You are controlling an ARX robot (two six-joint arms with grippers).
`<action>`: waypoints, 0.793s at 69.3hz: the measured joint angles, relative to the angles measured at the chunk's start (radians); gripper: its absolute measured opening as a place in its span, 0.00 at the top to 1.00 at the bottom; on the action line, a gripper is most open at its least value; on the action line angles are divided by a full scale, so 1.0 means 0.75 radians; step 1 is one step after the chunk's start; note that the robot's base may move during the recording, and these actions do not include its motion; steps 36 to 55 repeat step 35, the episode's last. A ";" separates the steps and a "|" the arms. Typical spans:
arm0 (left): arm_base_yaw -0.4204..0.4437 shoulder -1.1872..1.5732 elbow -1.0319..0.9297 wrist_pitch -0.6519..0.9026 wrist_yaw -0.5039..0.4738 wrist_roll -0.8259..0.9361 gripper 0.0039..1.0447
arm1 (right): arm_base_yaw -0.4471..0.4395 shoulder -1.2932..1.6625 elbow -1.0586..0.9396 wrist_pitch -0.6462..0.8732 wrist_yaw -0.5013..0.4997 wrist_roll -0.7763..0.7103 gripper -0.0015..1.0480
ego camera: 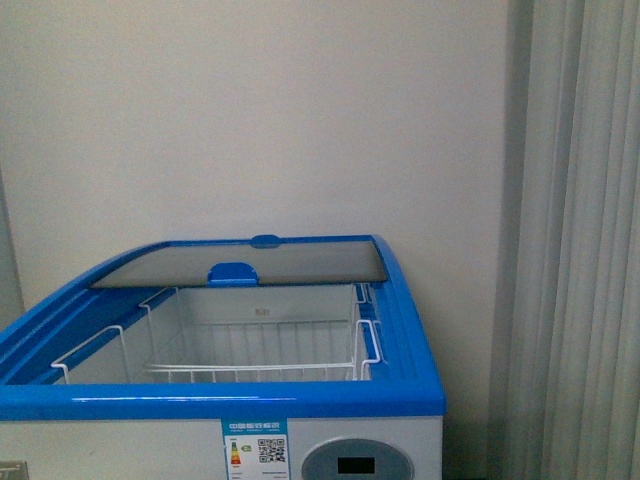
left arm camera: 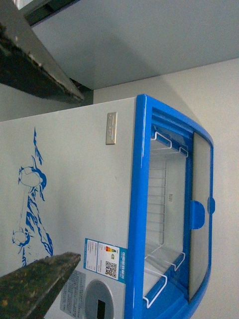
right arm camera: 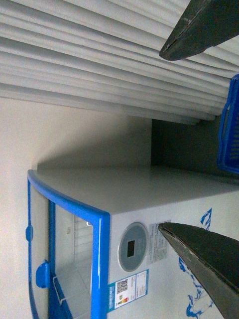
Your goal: Put drink in fridge
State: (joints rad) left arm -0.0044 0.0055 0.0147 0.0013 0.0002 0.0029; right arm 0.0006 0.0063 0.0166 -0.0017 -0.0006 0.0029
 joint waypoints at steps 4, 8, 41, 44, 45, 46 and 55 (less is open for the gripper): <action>0.000 0.000 0.000 0.000 0.000 -0.001 0.08 | 0.000 0.000 -0.001 0.000 0.000 0.000 0.07; 0.000 0.000 0.000 0.000 0.000 -0.001 0.08 | 0.000 0.000 -0.001 0.000 0.000 0.000 0.07; 0.000 0.000 0.000 0.000 0.000 -0.001 0.08 | 0.000 0.000 -0.001 0.000 0.000 0.000 0.07; 0.000 0.000 0.000 0.000 0.000 -0.001 0.08 | 0.000 0.000 -0.001 0.000 0.000 0.000 0.07; 0.000 0.000 0.000 0.000 0.000 -0.001 0.08 | 0.000 0.000 -0.001 0.000 0.000 0.000 0.07; 0.000 0.000 0.000 0.000 0.000 -0.001 0.08 | 0.000 0.000 -0.001 0.000 0.000 0.000 0.07; 0.000 0.000 0.000 0.000 0.000 -0.001 0.08 | 0.000 0.000 -0.001 0.000 0.000 0.000 0.07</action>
